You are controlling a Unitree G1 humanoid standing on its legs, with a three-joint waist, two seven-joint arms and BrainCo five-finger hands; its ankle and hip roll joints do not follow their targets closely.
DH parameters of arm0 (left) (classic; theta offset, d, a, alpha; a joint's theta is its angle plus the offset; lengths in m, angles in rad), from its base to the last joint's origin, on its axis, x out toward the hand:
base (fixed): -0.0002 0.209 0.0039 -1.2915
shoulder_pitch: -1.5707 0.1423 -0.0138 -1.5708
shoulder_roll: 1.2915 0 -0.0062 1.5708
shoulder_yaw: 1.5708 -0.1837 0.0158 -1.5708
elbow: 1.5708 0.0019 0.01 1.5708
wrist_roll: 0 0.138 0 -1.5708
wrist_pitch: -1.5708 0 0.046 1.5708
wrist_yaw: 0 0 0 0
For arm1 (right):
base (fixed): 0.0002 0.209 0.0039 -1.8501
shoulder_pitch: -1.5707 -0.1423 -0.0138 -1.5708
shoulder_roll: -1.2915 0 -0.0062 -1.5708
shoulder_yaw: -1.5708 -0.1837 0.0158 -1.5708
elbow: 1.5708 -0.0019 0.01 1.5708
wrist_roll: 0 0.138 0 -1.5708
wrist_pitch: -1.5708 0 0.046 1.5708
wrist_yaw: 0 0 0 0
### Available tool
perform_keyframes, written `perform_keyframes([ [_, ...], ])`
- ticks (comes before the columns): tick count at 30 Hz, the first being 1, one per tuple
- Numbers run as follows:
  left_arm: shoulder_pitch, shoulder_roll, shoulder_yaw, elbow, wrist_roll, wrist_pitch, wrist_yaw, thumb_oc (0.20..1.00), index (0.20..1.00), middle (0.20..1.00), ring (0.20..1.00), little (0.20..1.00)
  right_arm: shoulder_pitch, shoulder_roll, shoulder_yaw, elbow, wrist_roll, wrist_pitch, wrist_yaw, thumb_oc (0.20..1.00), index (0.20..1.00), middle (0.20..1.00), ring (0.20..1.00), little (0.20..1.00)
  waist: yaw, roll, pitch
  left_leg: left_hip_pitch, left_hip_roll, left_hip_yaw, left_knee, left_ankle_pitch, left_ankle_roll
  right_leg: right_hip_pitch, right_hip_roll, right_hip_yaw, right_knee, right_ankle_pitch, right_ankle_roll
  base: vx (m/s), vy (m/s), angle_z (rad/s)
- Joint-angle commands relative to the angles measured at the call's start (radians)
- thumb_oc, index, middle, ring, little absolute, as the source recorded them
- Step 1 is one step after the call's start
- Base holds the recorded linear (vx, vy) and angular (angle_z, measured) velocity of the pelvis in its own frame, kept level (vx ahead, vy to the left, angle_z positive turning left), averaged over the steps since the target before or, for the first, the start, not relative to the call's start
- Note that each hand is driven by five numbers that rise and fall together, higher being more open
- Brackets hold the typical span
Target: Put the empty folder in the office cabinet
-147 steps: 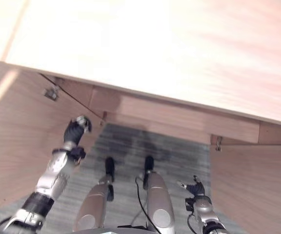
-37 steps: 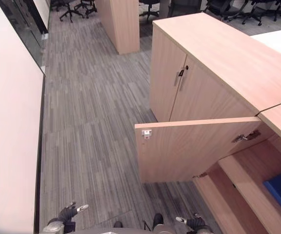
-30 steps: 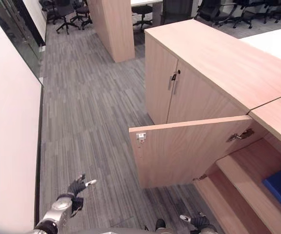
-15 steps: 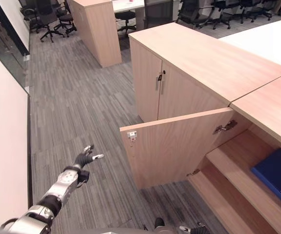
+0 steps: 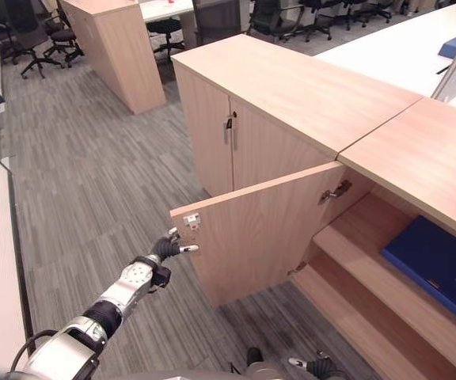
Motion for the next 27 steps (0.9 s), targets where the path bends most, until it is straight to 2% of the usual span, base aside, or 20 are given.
perform_keyframes([
  [1, -0.047, 0.001, -0.008, 0.011, 0.008, -0.038, -0.033, 1.000, 1.000, 1.000, 1.000, 1.000, -0.019, -0.014, 0.020, 0.048, -0.015, -0.006, -0.008, 1.000, 1.000, 1.000, 1.000, 1.000, -0.017, -0.048, -0.016, -0.017, 0.022, -0.019, 0.001, -0.002, -0.078, 0.097, -0.067, -0.016, 0.026, -0.079, 0.119, 0.00, -0.046, 0.01],
  [8, -0.020, -0.003, -0.071, -0.076, 0.004, -0.037, -0.078, 1.000, 1.000, 1.000, 1.000, 1.000, -0.044, -0.070, -0.066, 0.047, 0.057, -0.018, -0.031, 1.000, 1.000, 1.000, 1.000, 1.000, -0.022, -0.034, 0.012, -0.033, 0.041, -0.032, 0.006, 0.015, -0.089, 0.080, -0.052, -0.015, 0.035, -0.096, 0.109, -0.04, -0.048, 0.01],
  [9, -0.030, 0.000, -0.078, -0.079, 0.000, -0.037, -0.076, 1.000, 1.000, 1.000, 1.000, 1.000, -0.058, -0.086, -0.077, 0.037, 0.074, -0.022, -0.042, 1.000, 1.000, 1.000, 1.000, 1.000, -0.019, -0.036, 0.029, -0.050, 0.045, -0.036, 0.024, 0.033, -0.094, 0.075, -0.053, -0.016, 0.042, -0.100, 0.108, -0.10, -0.005, 0.01],
  [10, -0.035, 0.003, -0.079, -0.088, -0.005, -0.036, -0.077, 1.000, 1.000, 1.000, 1.000, 1.000, -0.071, -0.097, -0.084, 0.031, 0.085, -0.024, -0.046, 1.000, 1.000, 1.000, 1.000, 1.000, -0.017, -0.038, 0.036, -0.063, 0.047, -0.045, 0.035, 0.033, -0.097, 0.071, -0.055, -0.012, 0.045, -0.099, 0.105, -0.19, -0.005, -0.01],
  [11, -0.046, 0.016, -0.088, -0.101, -0.011, -0.039, -0.071, 1.000, 1.000, 1.000, 1.000, 1.000, -0.104, -0.123, -0.096, 0.008, 0.113, -0.036, -0.055, 1.000, 1.000, 1.000, 1.000, 1.000, -0.009, -0.047, 0.046, -0.094, 0.039, -0.082, 0.091, 0.013, -0.100, 0.052, -0.056, -0.001, 0.063, -0.097, 0.100, -0.12, -0.003, -0.03],
  [12, -0.047, 0.016, -0.088, -0.101, -0.011, -0.039, -0.071, 1.000, 1.000, 1.000, 1.000, 1.000, -0.106, -0.123, -0.096, 0.008, 0.113, -0.036, -0.055, 1.000, 1.000, 1.000, 1.000, 1.000, -0.010, -0.046, 0.046, -0.098, 0.040, -0.083, 0.097, 0.010, -0.099, 0.050, -0.056, -0.002, 0.065, -0.098, 0.100, -0.14, 0.004, -0.03],
  [13, -0.052, 0.022, -0.089, -0.103, -0.016, -0.039, -0.068, 1.000, 1.000, 1.000, 1.000, 1.000, -0.125, -0.134, -0.097, -0.001, 0.125, -0.038, -0.061, 1.000, 1.000, 1.000, 1.000, 1.000, -0.003, -0.052, 0.055, -0.117, 0.029, -0.128, 0.131, -0.003, -0.102, 0.035, -0.060, 0.009, 0.078, -0.096, 0.099, -0.11, 0.014, -0.06],
  [15, -0.041, 0.044, -0.075, -0.135, -0.035, -0.040, -0.061, 1.000, 1.000, 1.000, 1.000, 1.000, -0.175, -0.158, -0.106, -0.029, 0.149, -0.045, -0.069, 1.000, 1.000, 1.000, 1.000, 1.000, 0.023, -0.059, 0.062, -0.136, -0.025, -0.284, 0.185, -0.061, -0.096, -0.008, -0.058, 0.060, 0.109, -0.090, 0.097, -0.13, 0.019, -0.23],
  [16, -0.027, 0.049, -0.067, -0.145, -0.050, -0.042, -0.060, 1.000, 1.000, 1.000, 1.000, 1.000, -0.198, -0.165, -0.113, -0.043, 0.165, -0.050, -0.071, 1.000, 1.000, 1.000, 1.000, 1.000, 0.030, -0.061, 0.060, -0.122, -0.044, -0.346, 0.186, -0.093, -0.086, -0.029, -0.054, 0.101, 0.126, -0.091, 0.095, -0.05, 0.101, -1.10],
  [17, 0.002, 0.054, -0.065, -0.173, -0.053, -0.043, -0.068, 1.000, 1.000, 1.000, 1.000, 1.000, -0.208, -0.175, -0.120, -0.060, 0.176, -0.058, -0.074, 1.000, 1.000, 1.000, 1.000, 1.000, 0.033, -0.049, 0.059, -0.106, -0.062, -0.418, 0.182, -0.110, -0.071, -0.053, -0.041, 0.159, 0.147, -0.092, 0.095, -0.02, 0.103, -1.47],
  [19, 0.019, 0.059, -0.065, -0.196, -0.067, -0.044, -0.082, 1.000, 1.000, 1.000, 1.000, 1.000, -0.211, -0.183, -0.126, -0.067, 0.183, -0.061, -0.071, 1.000, 1.000, 1.000, 1.000, 1.000, 0.031, -0.044, 0.056, -0.095, -0.058, -0.423, 0.161, -0.115, -0.063, -0.062, -0.035, 0.175, 0.152, -0.094, 0.096, -0.02, 0.094, -1.14],
  [20, 0.038, 0.061, -0.065, -0.218, -0.073, -0.043, -0.089, 1.000, 1.000, 1.000, 1.000, 1.000, -0.211, -0.185, -0.130, -0.073, 0.184, -0.062, -0.068, 1.000, 1.000, 1.000, 1.000, 1.000, 0.027, -0.041, 0.050, -0.080, -0.052, -0.408, 0.142, -0.118, -0.056, -0.065, -0.033, 0.187, 0.149, -0.088, 0.101, -0.09, 0.140, -0.43],
  [21, 0.059, 0.068, -0.054, -0.258, -0.107, -0.046, -0.094, 1.000, 1.000, 1.000, 1.000, 1.000, -0.229, -0.188, -0.129, -0.092, 0.185, -0.065, -0.074, 1.000, 1.000, 1.000, 1.000, 1.000, 0.024, -0.042, 0.044, -0.058, -0.045, -0.373, 0.112, -0.121, -0.047, -0.088, -0.027, 0.218, 0.140, -0.058, 0.119, -0.07, 0.106, -0.50],
  [22, 0.059, 0.068, -0.054, -0.258, -0.107, -0.046, -0.094, 1.000, 1.000, 1.000, 1.000, 1.000, -0.229, -0.188, -0.130, -0.092, 0.185, -0.065, -0.074, 1.000, 1.000, 1.000, 1.000, 1.000, 0.025, -0.042, 0.044, -0.057, -0.045, -0.372, 0.111, -0.121, -0.047, -0.088, -0.027, 0.219, 0.140, -0.058, 0.119, -0.13, 0.096, -0.82],
  [24, 0.066, 0.087, -0.054, -0.299, -0.137, -0.049, -0.101, 1.000, 1.000, 1.000, 1.000, 1.000, -0.253, -0.182, -0.119, -0.130, 0.184, -0.076, -0.084, 1.000, 1.000, 1.000, 1.000, 1.000, 0.030, -0.049, 0.047, -0.046, -0.039, -0.321, 0.079, -0.119, -0.035, -0.131, -0.020, 0.231, 0.126, -0.017, 0.143, -0.19, 0.030, -0.94],
  [27, 0.071, 0.112, -0.027, -0.343, -0.158, -0.058, -0.089, 1.000, 1.000, 1.000, 1.000, 1.000, -0.284, -0.166, -0.102, -0.193, 0.165, -0.086, -0.090, 1.000, 1.000, 1.000, 1.000, 1.000, 0.026, -0.074, 0.074, -0.056, -0.040, -0.231, 0.063, -0.108, -0.034, -0.205, -0.031, 0.197, 0.125, 0.073, 0.188, -0.27, -0.052, -0.98],
])
